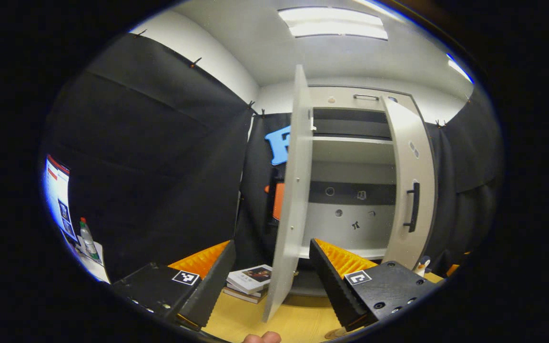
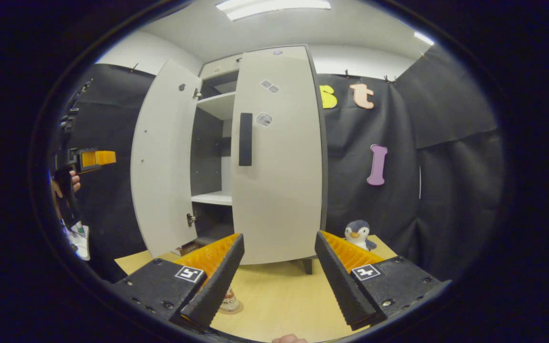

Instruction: Grasp the bottle in the cabinet with the left hand and place it on the coaster, then close the right door with the right hand and the left door with the left hand.

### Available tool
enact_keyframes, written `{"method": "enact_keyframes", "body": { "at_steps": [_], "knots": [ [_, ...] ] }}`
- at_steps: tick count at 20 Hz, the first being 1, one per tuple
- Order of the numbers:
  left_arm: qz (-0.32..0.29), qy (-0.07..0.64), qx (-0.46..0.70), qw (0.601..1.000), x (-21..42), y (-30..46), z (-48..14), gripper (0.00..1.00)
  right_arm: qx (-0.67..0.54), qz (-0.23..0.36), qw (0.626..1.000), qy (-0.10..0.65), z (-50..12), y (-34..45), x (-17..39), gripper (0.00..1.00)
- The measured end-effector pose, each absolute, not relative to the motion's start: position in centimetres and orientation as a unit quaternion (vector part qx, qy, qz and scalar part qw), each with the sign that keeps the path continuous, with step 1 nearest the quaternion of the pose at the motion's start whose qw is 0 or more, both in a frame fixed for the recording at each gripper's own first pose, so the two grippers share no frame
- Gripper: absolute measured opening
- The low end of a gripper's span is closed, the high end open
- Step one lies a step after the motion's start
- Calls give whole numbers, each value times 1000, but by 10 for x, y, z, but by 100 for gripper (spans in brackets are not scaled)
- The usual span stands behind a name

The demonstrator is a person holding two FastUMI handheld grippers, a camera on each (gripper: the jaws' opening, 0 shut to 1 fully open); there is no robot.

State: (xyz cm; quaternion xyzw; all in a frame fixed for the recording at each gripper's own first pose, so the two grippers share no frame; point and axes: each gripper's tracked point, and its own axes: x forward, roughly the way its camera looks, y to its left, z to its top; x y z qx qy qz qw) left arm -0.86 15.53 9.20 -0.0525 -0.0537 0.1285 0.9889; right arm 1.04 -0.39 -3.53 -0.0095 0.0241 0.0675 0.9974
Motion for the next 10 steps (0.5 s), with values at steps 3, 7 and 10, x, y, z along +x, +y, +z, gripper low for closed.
{"method": "enact_keyframes", "body": {
  "at_steps": [3,7,10],
  "knots": [
    [154,-46,-83,983,22,206,89,99,-14,61,998,16,-27,-12,7,98],
    [177,-23,-97,979,66,240,75,95,-22,44,999,13,-21,-26,3,98],
    [182,-17,-77,980,84,242,75,95,-24,30,999,13,-18,-36,2,98]
  ]
}}
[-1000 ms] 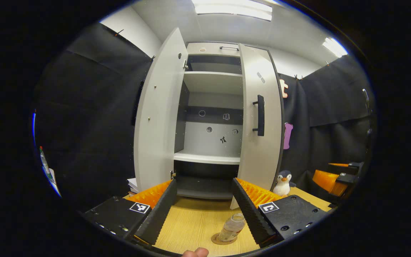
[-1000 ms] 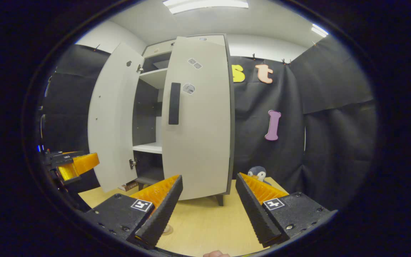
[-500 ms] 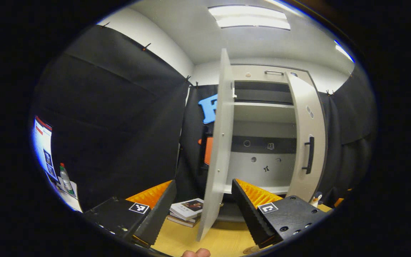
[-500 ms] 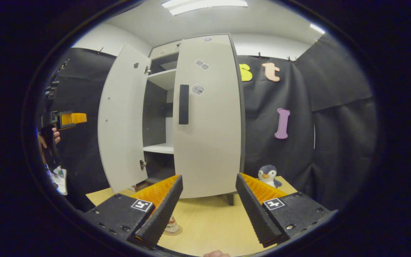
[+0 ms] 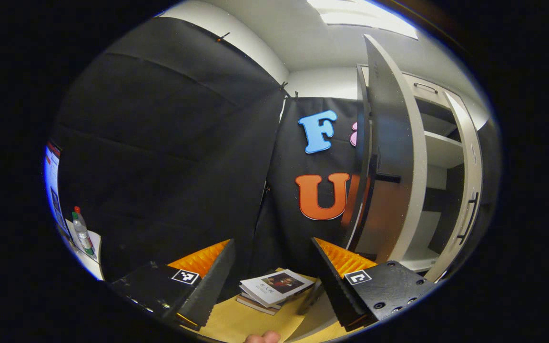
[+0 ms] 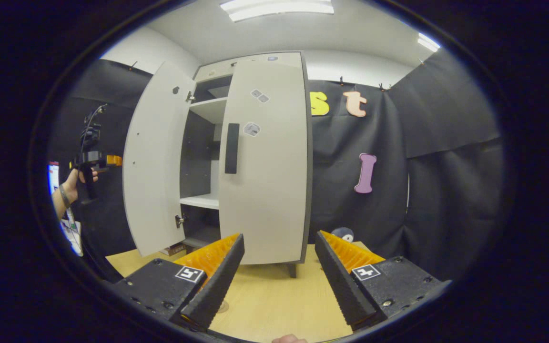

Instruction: Grasp the bottle in the cabinet with the left hand and place it on the coaster, then close the right door with the right hand and the left door with the left hand.

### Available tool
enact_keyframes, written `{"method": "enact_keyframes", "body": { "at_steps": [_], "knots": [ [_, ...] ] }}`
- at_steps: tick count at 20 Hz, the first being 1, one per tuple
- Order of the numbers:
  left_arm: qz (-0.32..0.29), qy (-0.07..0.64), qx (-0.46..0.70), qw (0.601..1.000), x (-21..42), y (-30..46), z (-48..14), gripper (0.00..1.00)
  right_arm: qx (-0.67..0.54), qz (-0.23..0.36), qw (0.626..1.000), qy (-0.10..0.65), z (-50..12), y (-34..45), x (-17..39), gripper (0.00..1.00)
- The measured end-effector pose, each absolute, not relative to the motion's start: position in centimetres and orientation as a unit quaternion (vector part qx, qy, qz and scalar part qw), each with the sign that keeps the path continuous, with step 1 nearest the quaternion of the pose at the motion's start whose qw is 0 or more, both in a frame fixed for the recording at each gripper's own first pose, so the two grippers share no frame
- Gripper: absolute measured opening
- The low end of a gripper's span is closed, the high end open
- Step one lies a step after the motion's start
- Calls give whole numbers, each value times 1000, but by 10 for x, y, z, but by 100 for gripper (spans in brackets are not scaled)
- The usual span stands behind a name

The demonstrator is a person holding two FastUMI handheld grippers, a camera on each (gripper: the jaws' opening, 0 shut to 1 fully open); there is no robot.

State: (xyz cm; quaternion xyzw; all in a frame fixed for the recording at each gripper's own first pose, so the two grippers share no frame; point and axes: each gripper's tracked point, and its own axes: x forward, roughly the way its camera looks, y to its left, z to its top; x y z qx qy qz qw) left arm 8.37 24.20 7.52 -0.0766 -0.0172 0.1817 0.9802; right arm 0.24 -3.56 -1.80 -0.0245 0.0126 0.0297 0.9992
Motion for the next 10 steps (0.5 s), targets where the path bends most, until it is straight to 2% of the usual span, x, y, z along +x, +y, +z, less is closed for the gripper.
{"method": "enact_keyframes", "body": {
  "at_steps": [2,3,4,5,6,10],
  "knots": [
    [183,-17,-69,981,80,241,73,95,-23,22,999,9,-16,-40,2,98],
    [187,-19,-67,980,76,243,74,95,-23,18,1000,9,-16,-42,2,94],
    [187,-24,-68,980,78,243,76,94,-21,14,1000,10,-17,-44,3,98],
    [186,-23,-75,979,80,241,74,89,-18,11,1000,10,-17,-46,2,98],
    [182,-23,-79,980,80,240,74,94,-16,9,1000,9,-16,-47,2,98],
    [173,-23,-53,983,82,239,76,94,-15,7,1000,1,-11,-46,4,98]
  ]
}}
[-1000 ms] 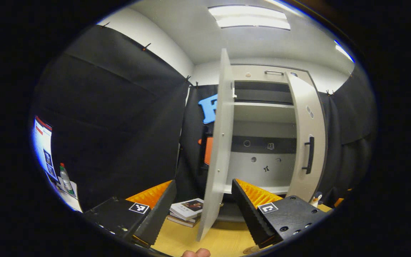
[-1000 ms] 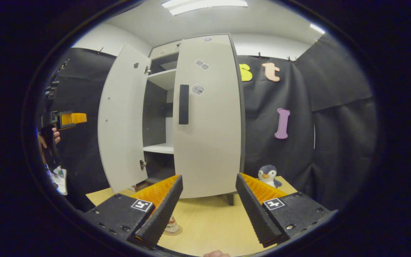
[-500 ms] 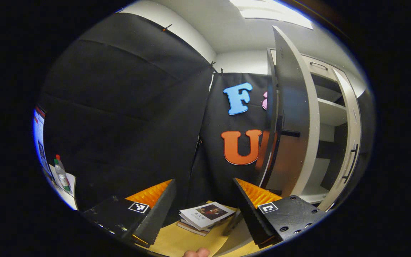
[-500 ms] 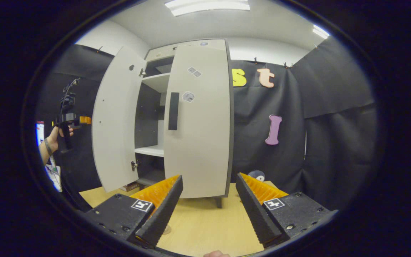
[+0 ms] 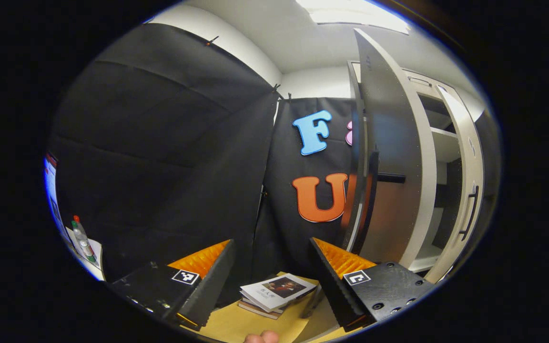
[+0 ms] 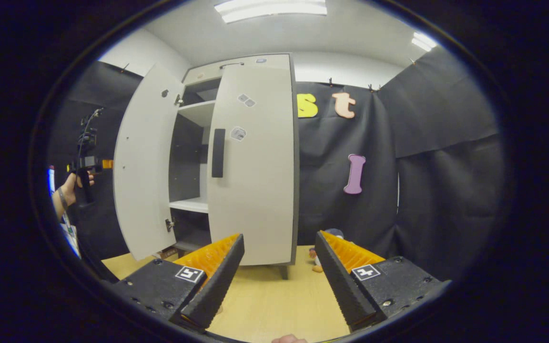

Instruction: Grasp the bottle in the cabinet with the left hand and place it on the coaster, then close the right door with the right hand and the left door with the left hand.

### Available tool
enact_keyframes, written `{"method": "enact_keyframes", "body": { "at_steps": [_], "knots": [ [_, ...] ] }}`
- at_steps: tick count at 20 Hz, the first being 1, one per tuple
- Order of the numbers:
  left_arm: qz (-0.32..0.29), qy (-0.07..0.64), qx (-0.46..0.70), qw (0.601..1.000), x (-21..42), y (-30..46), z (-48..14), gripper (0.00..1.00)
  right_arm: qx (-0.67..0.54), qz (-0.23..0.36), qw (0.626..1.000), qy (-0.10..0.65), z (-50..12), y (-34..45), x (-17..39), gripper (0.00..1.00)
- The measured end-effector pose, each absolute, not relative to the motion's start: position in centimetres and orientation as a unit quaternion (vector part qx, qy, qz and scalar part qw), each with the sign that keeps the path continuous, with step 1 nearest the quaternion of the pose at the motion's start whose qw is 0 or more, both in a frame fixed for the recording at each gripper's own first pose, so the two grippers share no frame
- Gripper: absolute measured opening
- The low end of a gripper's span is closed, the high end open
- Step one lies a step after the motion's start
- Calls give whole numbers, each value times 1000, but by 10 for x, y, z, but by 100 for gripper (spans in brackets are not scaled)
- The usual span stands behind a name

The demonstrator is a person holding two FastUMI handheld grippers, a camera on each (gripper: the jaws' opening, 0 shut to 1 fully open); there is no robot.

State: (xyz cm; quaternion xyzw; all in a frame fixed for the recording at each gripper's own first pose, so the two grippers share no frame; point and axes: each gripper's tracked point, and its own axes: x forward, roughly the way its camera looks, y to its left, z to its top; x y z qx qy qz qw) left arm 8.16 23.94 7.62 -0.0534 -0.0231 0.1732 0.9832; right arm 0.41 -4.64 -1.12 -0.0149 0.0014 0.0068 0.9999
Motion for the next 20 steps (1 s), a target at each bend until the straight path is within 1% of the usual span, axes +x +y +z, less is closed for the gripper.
{"method": "enact_keyframes", "body": {
  "at_steps": [1,2,4,5,7,11,12,14,15,16,17,19,20],
  "knots": [
    [168,-22,-56,984,83,238,76,93,-15,8,1000,0,-10,-45,3,98],
    [160,-21,-60,985,84,236,76,94,-14,9,1000,-1,-10,-43,3,94],
    [145,-21,-65,987,83,228,75,94,-16,9,1000,-1,-10,-41,2,94],
    [140,-23,-64,988,83,223,76,94,-17,8,1000,0,-11,-42,2,98],
    [127,-31,-58,990,84,205,79,94,-18,5,1000,0,-11,-44,-1,98],
    [71,-26,-87,993,93,157,76,94,-15,-6,1000,1,-12,-50,-9,98],
    [56,-24,-94,994,97,145,75,99,-15,-9,1000,1,-12,-52,-11,98],
    [27,-24,-98,995,105,121,73,99,-16,-16,1000,0,-11,-59,-12,98],
    [20,-26,-105,994,108,114,72,94,-18,-21,1000,-1,-9,-63,-12,98],
    [15,-26,-113,993,112,107,71,99,-19,-27,999,-4,-6,-66,-14,94],
    [14,-25,-118,993,115,102,67,95,-19,-31,999,-7,-4,-68,-18,98],
    [20,-27,-121,992,116,101,66,99,-16,-40,999,-12,-2,-72,-25,98],
    [22,-29,-121,992,115,100,67,99,-16,-45,999,-13,-2,-73,-25,98]
  ]
}}
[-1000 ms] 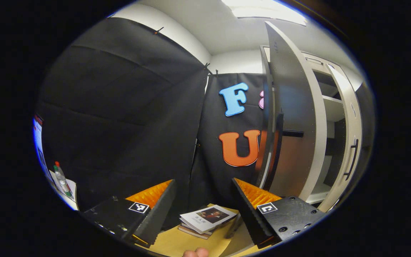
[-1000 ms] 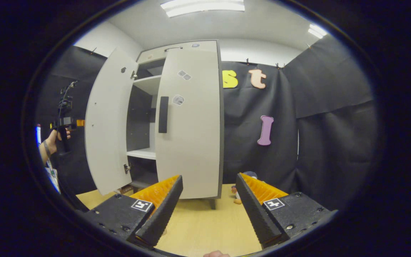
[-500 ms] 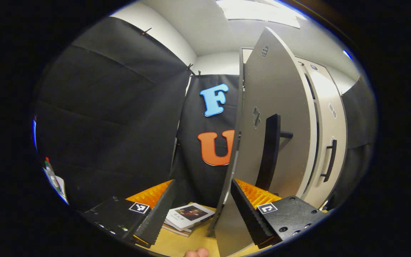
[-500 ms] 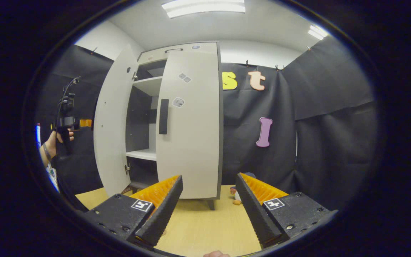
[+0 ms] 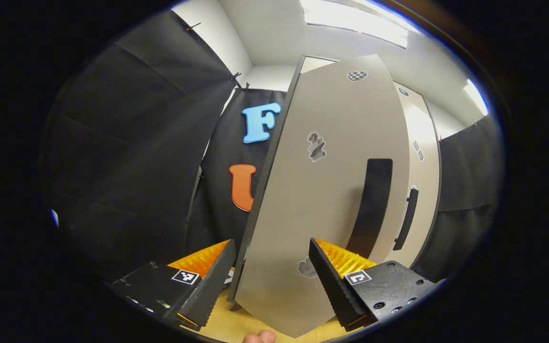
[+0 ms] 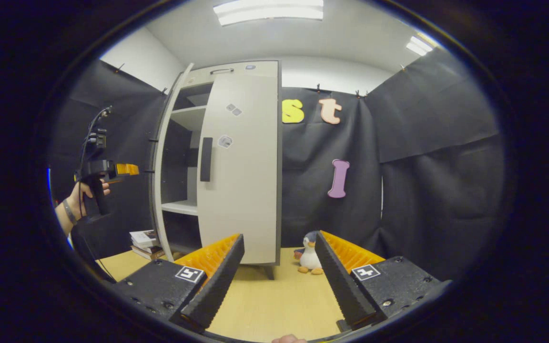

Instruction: Grasp the bottle in the cabinet with the left hand and place it on the coaster, then close the right door with the right hand and the left door with the left hand.

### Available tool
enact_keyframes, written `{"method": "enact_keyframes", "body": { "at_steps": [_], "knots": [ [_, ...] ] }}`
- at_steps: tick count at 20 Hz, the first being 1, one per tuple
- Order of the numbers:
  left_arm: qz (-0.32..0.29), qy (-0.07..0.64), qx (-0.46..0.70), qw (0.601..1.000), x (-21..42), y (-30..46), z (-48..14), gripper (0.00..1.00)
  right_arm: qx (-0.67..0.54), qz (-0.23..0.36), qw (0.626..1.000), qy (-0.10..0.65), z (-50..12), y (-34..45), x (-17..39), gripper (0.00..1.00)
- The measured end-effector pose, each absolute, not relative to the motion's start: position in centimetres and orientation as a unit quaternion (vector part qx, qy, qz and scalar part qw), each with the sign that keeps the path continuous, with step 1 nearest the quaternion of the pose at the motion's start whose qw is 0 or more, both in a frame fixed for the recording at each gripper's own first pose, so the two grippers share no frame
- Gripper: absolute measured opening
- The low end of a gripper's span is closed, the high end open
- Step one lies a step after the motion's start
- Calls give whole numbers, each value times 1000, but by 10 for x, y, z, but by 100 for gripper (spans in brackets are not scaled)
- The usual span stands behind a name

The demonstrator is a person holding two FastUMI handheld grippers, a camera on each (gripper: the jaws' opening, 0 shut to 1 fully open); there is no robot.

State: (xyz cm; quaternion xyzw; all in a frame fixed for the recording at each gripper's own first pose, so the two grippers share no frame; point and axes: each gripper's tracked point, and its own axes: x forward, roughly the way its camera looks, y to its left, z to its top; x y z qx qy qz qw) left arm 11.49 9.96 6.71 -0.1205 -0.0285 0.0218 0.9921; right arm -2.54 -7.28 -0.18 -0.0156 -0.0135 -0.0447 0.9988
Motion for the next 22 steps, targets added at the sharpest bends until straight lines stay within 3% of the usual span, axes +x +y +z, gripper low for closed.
{"method": "enact_keyframes", "body": {
  "at_steps": [4,5,6,7,8,12,14,19,21,22],
  "knots": [
    [38,-35,-79,996,106,100,69,100,-7,-51,999,-13,-2,-74,-28,98],
    [36,-39,-70,996,103,98,72,95,-5,-49,999,-13,-2,-74,-29,98],
    [28,-42,-66,997,98,95,74,99,-3,-47,999,-13,-3,-76,-29,98],
    [20,-42,-64,997,87,90,75,95,0,-42,999,-14,-3,-75,-28,98],
    [16,-41,-64,997,78,87,76,99,3,-37,999,-12,-3,-74,-26,98],
    [8,-49,-58,997,50,75,82,94,7,-13,1000,-3,-12,-71,-20,98],
    [-2,-47,-64,997,37,65,81,99,10,2,1000,2,-13,-64,-15,98],
    [-17,-45,-61,997,9,44,65,99,11,28,1000,1,-10,-41,-4,98],
    [-15,-41,-49,998,-2,38,52,95,9,33,999,5,-13,-37,-2,98],
    [-13,-35,-45,998,-6,36,44,99,9,35,999,6,-14,-34,-1,98]
  ]
}}
